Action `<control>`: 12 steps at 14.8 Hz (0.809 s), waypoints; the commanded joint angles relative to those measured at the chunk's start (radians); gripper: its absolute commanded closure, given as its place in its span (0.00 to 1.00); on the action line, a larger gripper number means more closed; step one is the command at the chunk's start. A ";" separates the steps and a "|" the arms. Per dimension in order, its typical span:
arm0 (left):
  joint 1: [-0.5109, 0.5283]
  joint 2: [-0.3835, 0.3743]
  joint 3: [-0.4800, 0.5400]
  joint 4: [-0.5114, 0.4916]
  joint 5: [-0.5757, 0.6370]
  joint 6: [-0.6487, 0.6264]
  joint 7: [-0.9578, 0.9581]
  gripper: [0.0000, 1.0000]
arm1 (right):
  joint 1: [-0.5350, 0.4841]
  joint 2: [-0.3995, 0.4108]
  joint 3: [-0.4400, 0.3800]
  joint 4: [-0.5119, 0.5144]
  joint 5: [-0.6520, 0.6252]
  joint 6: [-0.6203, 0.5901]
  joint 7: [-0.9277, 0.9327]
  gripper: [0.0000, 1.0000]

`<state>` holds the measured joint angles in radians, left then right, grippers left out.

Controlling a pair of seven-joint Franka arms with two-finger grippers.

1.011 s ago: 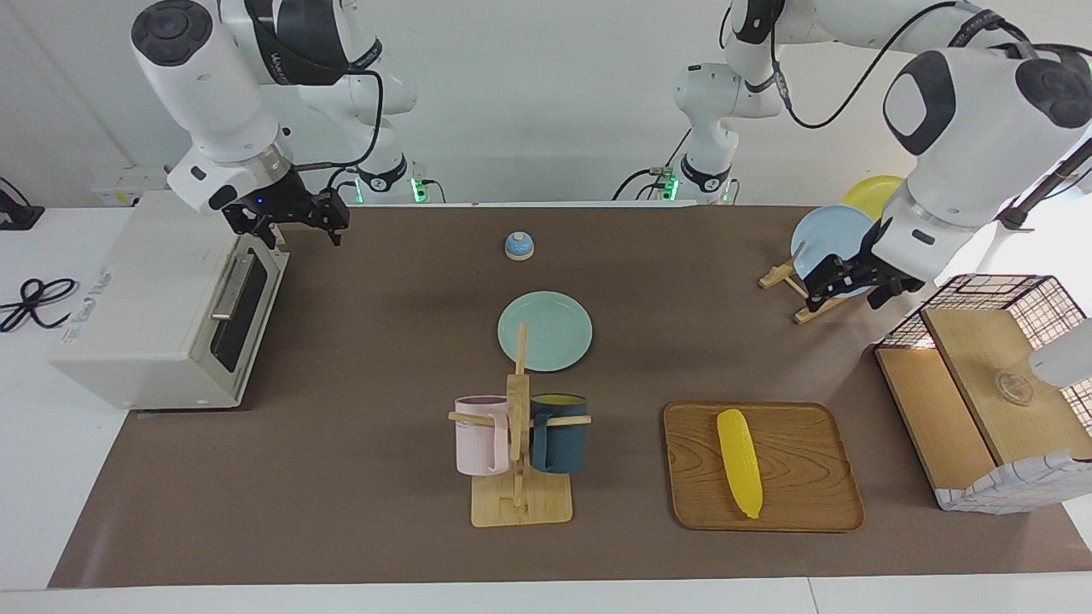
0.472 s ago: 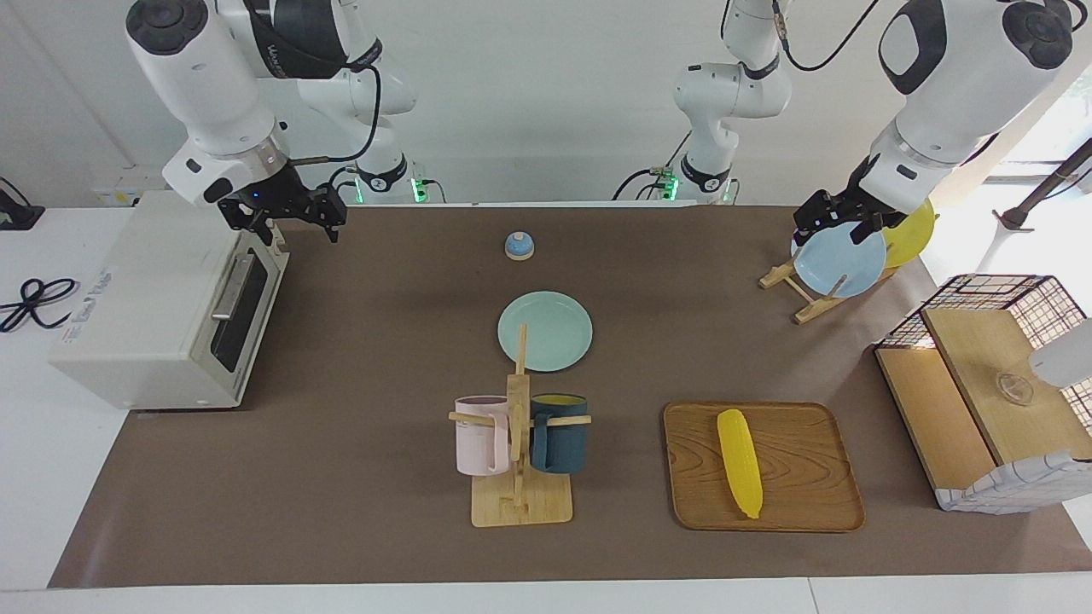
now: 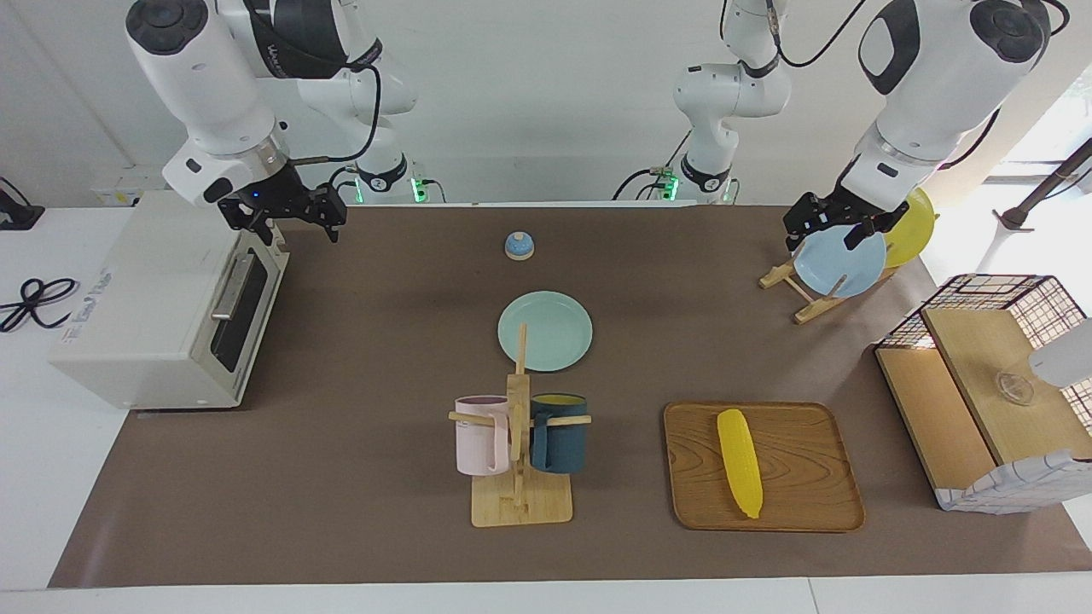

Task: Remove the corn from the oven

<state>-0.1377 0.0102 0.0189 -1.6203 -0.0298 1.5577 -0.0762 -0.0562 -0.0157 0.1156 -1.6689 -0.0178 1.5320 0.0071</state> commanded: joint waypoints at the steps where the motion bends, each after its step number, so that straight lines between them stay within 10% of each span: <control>1: 0.017 -0.012 -0.014 -0.012 0.027 0.016 0.015 0.00 | -0.004 -0.012 -0.002 -0.008 0.022 0.000 0.013 0.00; 12: 0.010 -0.012 -0.016 -0.018 0.019 0.024 0.012 0.00 | -0.004 -0.012 -0.002 -0.008 0.022 0.000 0.011 0.00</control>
<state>-0.1371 0.0102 0.0126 -1.6204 -0.0241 1.5643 -0.0747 -0.0562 -0.0157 0.1156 -1.6689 -0.0178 1.5320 0.0071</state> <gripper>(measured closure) 0.000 0.000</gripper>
